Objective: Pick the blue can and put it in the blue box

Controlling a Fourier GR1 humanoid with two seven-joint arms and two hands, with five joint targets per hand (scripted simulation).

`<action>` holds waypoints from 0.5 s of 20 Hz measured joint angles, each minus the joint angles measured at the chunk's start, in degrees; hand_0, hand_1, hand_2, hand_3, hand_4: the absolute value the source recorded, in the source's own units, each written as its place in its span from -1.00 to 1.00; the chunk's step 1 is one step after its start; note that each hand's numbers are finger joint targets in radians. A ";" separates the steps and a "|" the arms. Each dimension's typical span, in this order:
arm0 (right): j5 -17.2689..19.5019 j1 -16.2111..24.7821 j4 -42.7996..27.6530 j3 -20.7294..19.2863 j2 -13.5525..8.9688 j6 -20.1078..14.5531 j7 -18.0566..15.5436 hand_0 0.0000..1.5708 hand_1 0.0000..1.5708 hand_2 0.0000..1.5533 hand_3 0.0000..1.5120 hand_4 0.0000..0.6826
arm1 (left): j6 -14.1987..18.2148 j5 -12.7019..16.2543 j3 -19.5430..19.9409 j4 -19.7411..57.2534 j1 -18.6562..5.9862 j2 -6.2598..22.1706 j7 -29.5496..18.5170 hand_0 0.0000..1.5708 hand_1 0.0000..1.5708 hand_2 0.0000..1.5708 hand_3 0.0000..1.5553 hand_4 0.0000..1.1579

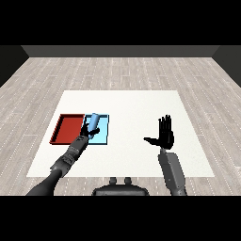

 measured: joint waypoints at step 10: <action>-0.13 0.29 -2.00 -0.31 0.64 -0.07 0.88 -1.00 -1.00 -1.00 -1.00 -1.00 | -2.20 -2.45 0.75 4.37 -3.24 -0.22 0.86 -1.00 -1.00 -1.00 -1.00 -1.00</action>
